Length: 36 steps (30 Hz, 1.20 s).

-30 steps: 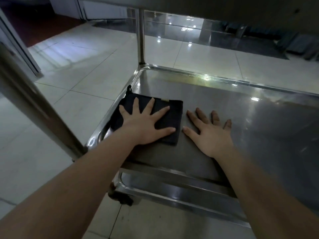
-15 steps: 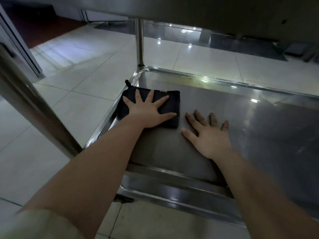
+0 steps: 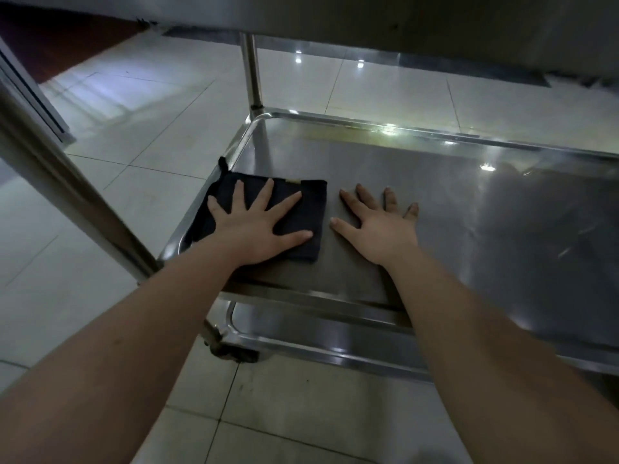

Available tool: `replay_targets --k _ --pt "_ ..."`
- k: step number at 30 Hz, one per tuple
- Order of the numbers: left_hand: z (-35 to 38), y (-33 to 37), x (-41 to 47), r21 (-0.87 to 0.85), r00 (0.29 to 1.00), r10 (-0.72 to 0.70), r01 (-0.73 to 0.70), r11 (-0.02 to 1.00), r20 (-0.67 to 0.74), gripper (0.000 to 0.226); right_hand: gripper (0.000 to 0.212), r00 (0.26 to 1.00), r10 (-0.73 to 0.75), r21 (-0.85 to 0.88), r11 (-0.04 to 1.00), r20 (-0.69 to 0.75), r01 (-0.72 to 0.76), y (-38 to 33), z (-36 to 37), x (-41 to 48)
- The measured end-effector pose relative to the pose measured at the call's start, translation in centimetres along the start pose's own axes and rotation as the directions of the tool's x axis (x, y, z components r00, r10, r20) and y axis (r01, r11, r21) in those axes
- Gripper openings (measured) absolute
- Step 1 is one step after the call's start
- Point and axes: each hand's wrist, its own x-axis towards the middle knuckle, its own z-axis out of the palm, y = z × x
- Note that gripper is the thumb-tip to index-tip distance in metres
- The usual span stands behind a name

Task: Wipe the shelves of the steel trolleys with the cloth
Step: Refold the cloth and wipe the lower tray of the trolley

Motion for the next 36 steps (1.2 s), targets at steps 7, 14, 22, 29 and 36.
replay_targets --k 7,14,22,29,36 --pt "0.9 0.9 -6.7 0.012 0.999 -0.017 0.016 1.0 0.046 0.079 0.072 0.985 -0.16 0.189 0.967 -0.061 0.169 4.6 -1.8 -3.1" --pt "0.6 2.6 -6.7 0.01 0.997 -0.046 0.045 0.999 0.059 0.081 0.079 0.991 0.131 -0.056 0.99 0.026 -0.129 17.5 -1.2 -10.0" --pt "2.8 16.5 -6.3 0.032 0.996 0.083 -0.085 0.996 0.038 0.1 0.068 0.996 0.085 -0.04 0.996 -0.011 -0.085 17.9 -0.5 -9.9" --pt "3.1 17.6 -6.2 -0.017 0.998 0.058 -0.057 0.998 0.033 0.096 0.075 0.994 0.085 -0.053 0.995 0.062 -0.082 22.5 -2.1 -10.9" --pt "3.4 21.0 -6.3 -0.002 0.998 0.051 -0.051 0.999 0.029 0.101 0.077 0.947 0.314 -0.032 0.949 0.062 -0.312 29.8 -1.5 -14.9"
